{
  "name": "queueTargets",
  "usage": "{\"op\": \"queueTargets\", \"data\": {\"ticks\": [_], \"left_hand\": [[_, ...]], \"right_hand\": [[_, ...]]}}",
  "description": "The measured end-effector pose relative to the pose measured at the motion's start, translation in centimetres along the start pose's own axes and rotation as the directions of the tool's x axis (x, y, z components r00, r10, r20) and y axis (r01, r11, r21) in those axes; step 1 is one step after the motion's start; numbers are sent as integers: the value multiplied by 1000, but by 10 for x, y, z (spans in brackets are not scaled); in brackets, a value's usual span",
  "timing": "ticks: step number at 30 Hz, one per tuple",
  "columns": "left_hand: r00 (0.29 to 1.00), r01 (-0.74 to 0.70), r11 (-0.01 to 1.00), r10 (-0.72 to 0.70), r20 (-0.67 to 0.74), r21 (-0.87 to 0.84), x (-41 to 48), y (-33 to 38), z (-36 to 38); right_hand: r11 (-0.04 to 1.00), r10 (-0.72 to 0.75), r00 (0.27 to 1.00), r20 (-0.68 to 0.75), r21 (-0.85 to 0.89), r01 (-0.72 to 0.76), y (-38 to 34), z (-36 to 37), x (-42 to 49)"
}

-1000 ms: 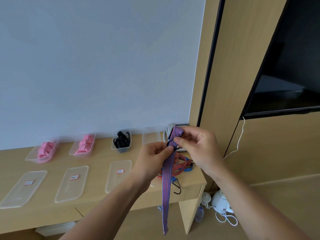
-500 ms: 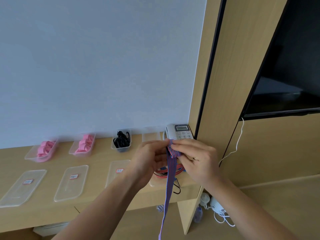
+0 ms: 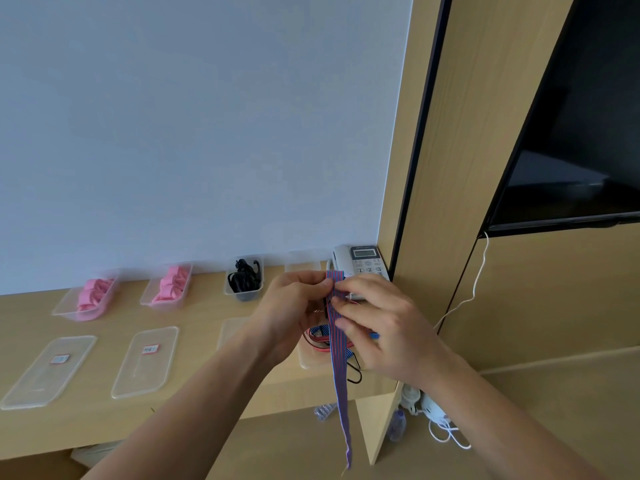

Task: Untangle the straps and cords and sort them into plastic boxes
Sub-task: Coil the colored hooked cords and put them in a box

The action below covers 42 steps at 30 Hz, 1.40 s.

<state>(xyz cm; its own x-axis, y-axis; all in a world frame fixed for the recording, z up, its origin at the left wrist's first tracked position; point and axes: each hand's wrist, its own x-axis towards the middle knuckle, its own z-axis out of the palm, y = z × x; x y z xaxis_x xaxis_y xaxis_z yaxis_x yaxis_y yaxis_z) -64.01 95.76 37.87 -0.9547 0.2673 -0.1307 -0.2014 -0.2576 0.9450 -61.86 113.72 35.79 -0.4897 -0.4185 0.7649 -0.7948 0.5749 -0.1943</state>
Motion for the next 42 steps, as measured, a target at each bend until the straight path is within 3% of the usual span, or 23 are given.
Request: {"op": "queueTargets", "data": {"ticks": [2,4,6,8,12,16,26,30,35,39,42], "left_hand": [[1000,-15,999,15,7,28,-2,-3,2],[999,-50,996,52,-16,75,-3,-3,5],[996,-76,991,80,-35,108,-3,-2,6],[996,-78,991,83,-40,107,-3,-3,5],[995,-77,997,78,-59,16,-6,-7,4],[999,-45,997,46,-15,70,-8,-12,5],[997,62,989,-54,-62,137,-12,-15,15],[992,83,983,-67,-102,163,-15,-14,17],[988,108,974,-82,-131,199,-13,-13,18],[990,105,991,-96,-105,82,-13,-10,19],[984,142,989,-145,-103,-33,-12,-8,21]], "right_hand": [[991,121,987,-108,69,-114,-2,0,6],[926,367,921,-131,149,-348,-5,-1,13],[784,574,819,23,273,-557,-5,-5,20],[701,590,781,203,352,-621,-1,-8,26],[726,556,800,226,337,-599,1,-16,36],[748,542,813,215,316,-583,1,-16,38],[667,593,795,124,478,-572,5,-11,40],[710,570,820,57,467,-527,7,-13,41],[841,475,876,-84,337,-423,3,-13,38],[953,291,934,-205,152,-264,0,-10,32],[981,191,961,-201,67,-181,2,-6,25]]}}
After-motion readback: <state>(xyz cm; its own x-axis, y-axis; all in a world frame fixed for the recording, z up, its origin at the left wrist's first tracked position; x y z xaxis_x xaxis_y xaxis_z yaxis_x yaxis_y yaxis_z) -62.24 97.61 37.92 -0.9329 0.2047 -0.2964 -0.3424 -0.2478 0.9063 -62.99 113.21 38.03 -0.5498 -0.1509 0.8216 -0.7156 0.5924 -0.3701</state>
